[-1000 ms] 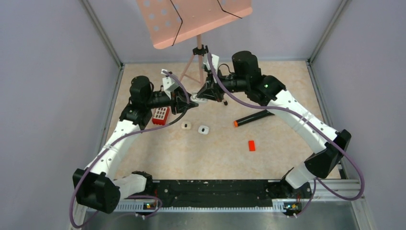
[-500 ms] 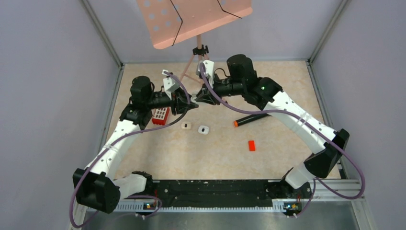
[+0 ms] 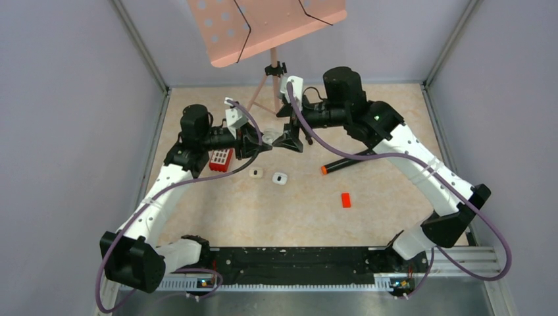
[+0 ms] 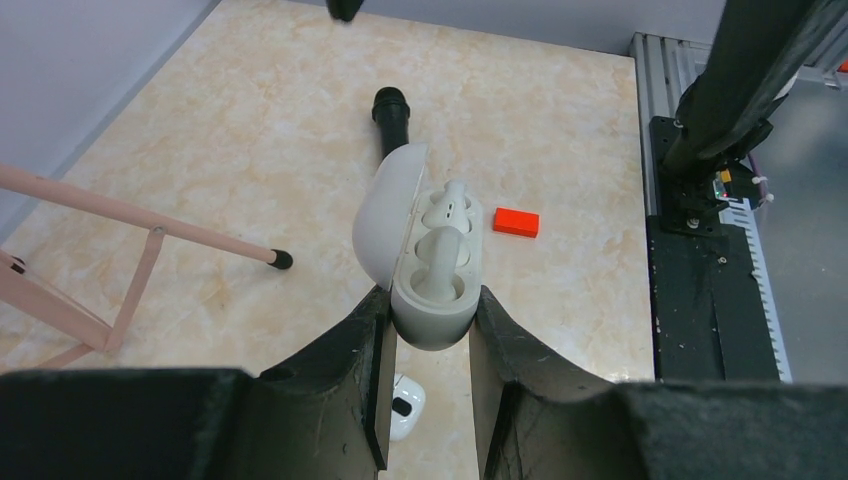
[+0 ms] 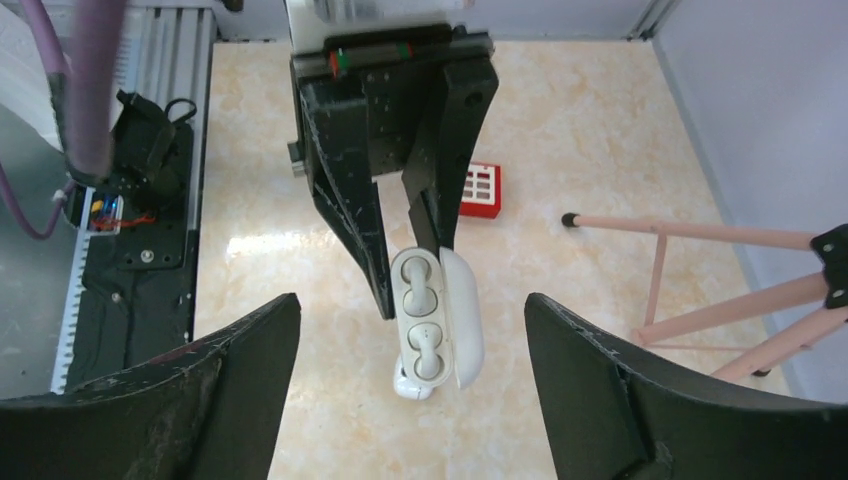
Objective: Insert the wireless bluetooth earbuds into the charging case
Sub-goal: Close the charging case, then place the charging case at the center of the board.
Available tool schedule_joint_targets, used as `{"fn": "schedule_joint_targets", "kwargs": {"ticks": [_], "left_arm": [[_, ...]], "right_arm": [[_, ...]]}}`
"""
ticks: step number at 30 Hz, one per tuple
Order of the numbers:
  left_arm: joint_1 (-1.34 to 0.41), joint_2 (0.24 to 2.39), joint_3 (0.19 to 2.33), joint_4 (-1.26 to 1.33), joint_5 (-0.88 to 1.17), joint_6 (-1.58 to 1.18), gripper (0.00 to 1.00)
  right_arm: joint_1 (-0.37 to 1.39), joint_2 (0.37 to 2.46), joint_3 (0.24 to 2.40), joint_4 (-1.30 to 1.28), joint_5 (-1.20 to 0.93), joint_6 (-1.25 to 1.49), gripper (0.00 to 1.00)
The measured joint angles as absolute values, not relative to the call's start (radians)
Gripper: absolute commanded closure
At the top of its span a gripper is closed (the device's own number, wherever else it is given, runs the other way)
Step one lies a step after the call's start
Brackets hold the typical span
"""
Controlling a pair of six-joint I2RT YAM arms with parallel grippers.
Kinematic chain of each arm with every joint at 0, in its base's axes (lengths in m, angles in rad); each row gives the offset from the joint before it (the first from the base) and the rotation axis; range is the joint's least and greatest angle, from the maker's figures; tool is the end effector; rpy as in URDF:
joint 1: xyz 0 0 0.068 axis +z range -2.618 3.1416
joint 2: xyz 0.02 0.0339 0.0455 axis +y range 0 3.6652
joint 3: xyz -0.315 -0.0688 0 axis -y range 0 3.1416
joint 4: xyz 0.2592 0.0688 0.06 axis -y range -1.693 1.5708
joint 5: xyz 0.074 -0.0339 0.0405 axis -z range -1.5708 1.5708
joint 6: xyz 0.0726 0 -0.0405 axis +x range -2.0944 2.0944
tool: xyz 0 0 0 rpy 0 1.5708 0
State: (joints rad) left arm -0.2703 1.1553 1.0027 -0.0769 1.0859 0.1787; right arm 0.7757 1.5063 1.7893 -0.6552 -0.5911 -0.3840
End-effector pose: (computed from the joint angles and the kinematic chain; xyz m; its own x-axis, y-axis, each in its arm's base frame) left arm 0.2365 -0.1322 0.3971 -0.0460 0.0987 -0.9940 0.9785 0.2049 -0.0250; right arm 0.2265 0.2788 0.5090 0.1159 -0.3220 -0.9396 -0.9800 0.1172 -0.1611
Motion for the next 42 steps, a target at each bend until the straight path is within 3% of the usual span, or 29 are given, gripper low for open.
{"fn": "schedule_joint_targets", "kwargs": {"ticks": [14,17,21,27,35,42], "left_arm": [[-0.271,1.183,1.051,-0.068,1.01,0.094,1.0],[-0.271,1.192,1.038,-0.065,0.977,0.069,1.0],[-0.271,1.19,0.948,-0.129,0.958,0.101,1.0],[-0.271,1.225,0.843,-0.363,0.926,0.207,1.0],[-0.271,1.311,0.847,-0.462,0.955,0.305,1.0],[-0.302,1.601,0.924,-0.699,0.954,0.482,1.0]], "right_arm": [[0.77,1.579,1.738,-0.688,-0.592,-0.386,0.16],[0.77,1.502,1.666,-0.676,-0.486,-0.394,0.08],[0.719,1.293,1.467,-0.627,-0.3,-0.401,0.08],[0.497,1.103,1.267,-0.613,-0.215,-0.364,0.11],[0.49,1.142,1.129,-0.632,-0.39,-0.376,0.18],[0.49,1.163,1.102,-0.653,-0.454,-0.415,0.2]]}}
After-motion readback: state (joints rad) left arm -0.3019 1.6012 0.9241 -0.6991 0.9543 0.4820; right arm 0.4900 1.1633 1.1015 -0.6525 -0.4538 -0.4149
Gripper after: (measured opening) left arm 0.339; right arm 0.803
